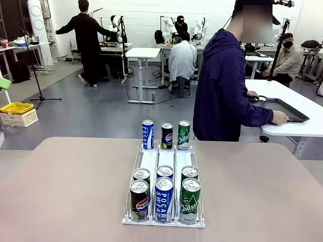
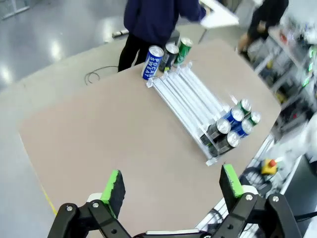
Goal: Retrieve and hand over the desired beverage to the person.
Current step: Pick up a can of the same type that the person held from the Automatic Can Dispenser.
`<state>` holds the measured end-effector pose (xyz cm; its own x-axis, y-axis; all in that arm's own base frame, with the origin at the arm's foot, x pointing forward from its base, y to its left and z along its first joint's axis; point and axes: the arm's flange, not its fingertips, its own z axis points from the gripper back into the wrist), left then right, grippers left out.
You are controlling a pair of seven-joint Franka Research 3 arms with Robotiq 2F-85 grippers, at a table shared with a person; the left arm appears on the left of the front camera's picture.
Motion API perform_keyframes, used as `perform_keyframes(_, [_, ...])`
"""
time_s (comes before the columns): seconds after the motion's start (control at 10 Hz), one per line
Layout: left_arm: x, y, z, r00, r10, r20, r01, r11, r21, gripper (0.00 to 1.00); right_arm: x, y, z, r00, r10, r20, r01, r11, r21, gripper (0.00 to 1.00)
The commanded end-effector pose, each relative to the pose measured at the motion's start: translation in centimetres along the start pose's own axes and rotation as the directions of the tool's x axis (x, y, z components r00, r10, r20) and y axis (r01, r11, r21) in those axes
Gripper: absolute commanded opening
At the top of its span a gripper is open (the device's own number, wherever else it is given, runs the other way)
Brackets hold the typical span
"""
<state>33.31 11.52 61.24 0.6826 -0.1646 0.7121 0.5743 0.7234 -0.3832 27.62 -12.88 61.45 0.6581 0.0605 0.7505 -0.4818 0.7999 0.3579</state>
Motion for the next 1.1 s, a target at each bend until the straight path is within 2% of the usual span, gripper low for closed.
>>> perform_keyframes(0.0, [-1.2,2.5,0.8,0.995,0.085,0.061,-0.082,0.996,-0.038,1.0,-0.6,-0.4,-0.2,0.999,-0.001,-0.033,0.0,1.0,-0.029,1.0])
perform_keyframes(0.2, [-1.8,2.1,1.0,0.988,0.12,0.095,-0.116,0.992,-0.051,1.0,-0.8,-0.3,0.3,0.999,-0.003,-0.048,0.001,0.999,-0.048,1.0])
perform_keyframes(0.3, [-1.8,1.9,0.5,0.991,0.094,0.1,-0.089,0.995,-0.045,1.0,-0.7,-0.9,0.6,1.0,-0.024,-0.015,0.024,0.999,-0.041,1.0])
perform_keyframes(0.4, [-2.0,3.0,2.0,0.988,0.133,0.083,-0.131,0.991,-0.039,1.0,-0.7,-0.9,0.6,1.0,-0.024,-0.015,0.024,0.999,-0.041,1.0])
perform_keyframes(1.0, [-2.0,3.0,2.0,0.988,0.133,0.083,-0.131,0.991,-0.039,1.0,-0.7,-0.9,0.6,1.0,-0.024,-0.015,0.024,0.999,-0.041,1.0])
